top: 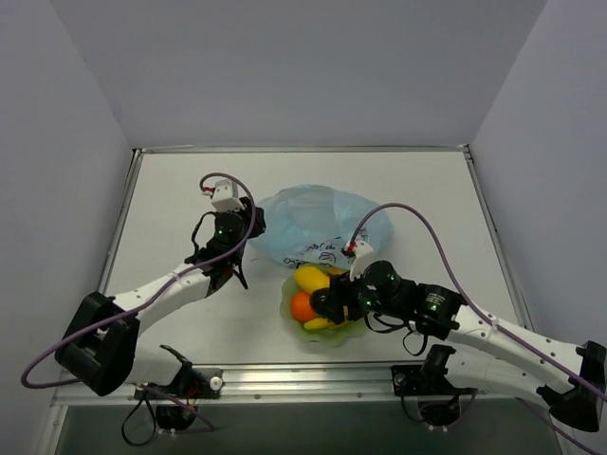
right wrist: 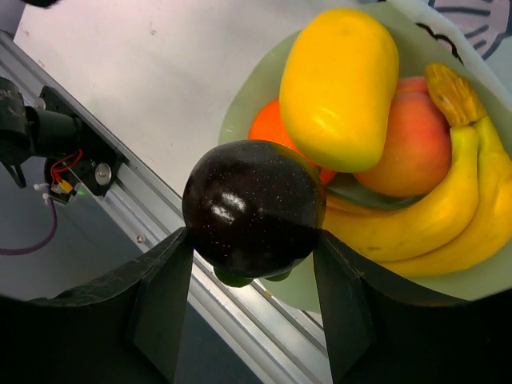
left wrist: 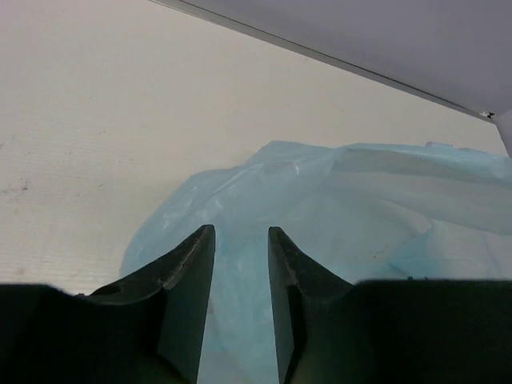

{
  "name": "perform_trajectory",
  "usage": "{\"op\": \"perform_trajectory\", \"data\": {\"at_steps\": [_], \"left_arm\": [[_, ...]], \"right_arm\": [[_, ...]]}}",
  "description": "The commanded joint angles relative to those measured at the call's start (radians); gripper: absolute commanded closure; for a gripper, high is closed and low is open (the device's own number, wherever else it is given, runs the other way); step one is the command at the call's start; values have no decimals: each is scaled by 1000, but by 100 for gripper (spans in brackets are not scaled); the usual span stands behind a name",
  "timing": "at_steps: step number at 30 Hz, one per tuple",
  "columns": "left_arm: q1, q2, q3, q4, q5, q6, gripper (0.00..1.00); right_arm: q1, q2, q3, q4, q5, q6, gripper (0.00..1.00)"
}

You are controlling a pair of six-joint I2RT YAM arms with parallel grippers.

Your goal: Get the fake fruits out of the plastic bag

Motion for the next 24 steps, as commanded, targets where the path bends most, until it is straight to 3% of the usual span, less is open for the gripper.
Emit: {"op": "perform_trajectory", "data": {"at_steps": [1, 3, 4, 7, 15, 18, 19, 22, 24], "left_arm": [[8, -129, -7, -26, 26, -2, 67], [8, -166, -25, -61, 38, 4, 53], [6, -205, -33, -73, 46, 4, 42], [2, -287, -62, -126, 58, 10, 28], [-7, -430, -136, -248, 103, 21, 16], [-10, -480, -168, -299, 121, 27, 9], [-9, -508, -176, -313, 129, 26, 9], [-10, -583, -211, -360, 144, 24, 9], [-12, -623, -236, -406, 143, 24, 9]], "right_arm": [[25, 9, -34, -29, 49, 50, 70], [41, 31, -37, -28, 98, 49, 70], [44, 42, -37, -26, 101, 52, 70], [70, 86, -34, -19, 159, 56, 69], [142, 125, -40, 6, 292, 90, 61], [154, 120, -55, 6, 331, 109, 47], [157, 120, -60, 5, 336, 112, 38], [163, 114, -60, 0, 355, 113, 24], [165, 106, -52, -2, 368, 112, 19]]}}
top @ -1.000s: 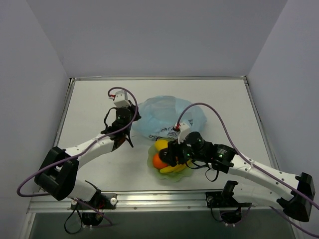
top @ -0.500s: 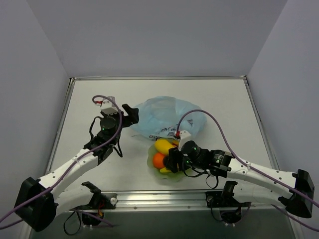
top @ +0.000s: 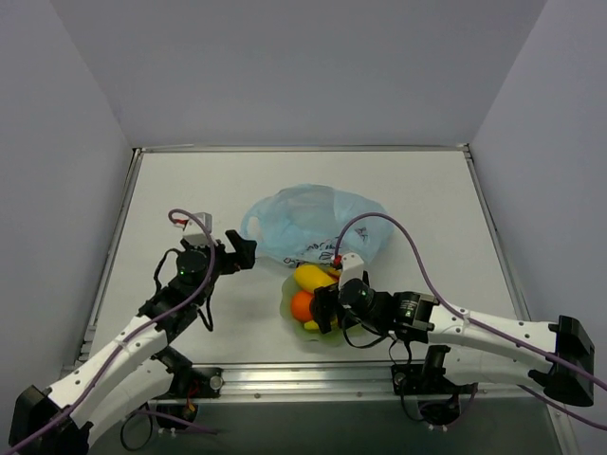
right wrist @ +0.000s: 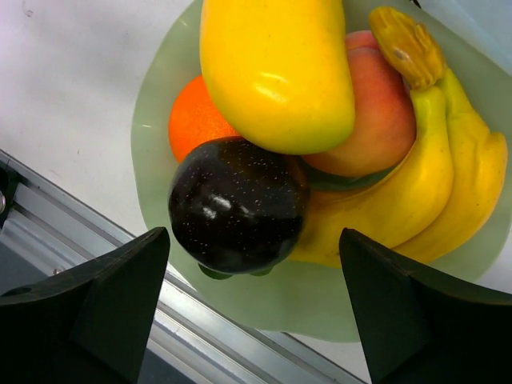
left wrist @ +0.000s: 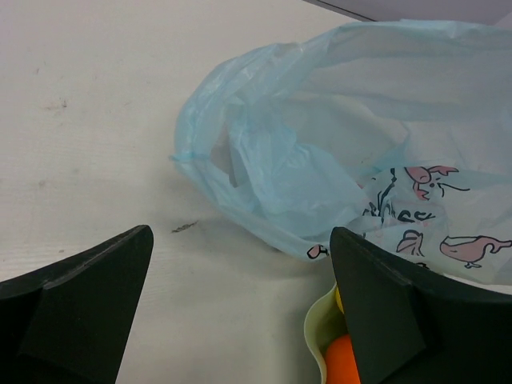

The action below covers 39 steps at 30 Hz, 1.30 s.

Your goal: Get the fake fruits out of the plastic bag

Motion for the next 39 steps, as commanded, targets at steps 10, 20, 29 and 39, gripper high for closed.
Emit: {"op": "perform_trajectory", "data": {"at_steps": [10, 20, 29, 39], "left_arm": [[-18, -276, 30, -293, 31, -25, 8], [-17, -285, 387, -577, 77, 71, 6], [-15, -316, 533, -817, -100, 209, 6], [-15, -293, 571, -817, -57, 205, 6]], "right_arm": [[25, -138, 137, -105, -21, -29, 6], [27, -344, 357, -93, 442, -124, 0], [25, -611, 279, -1, 632, -142, 0], [25, -527, 281, 1, 762, -150, 0]]}}
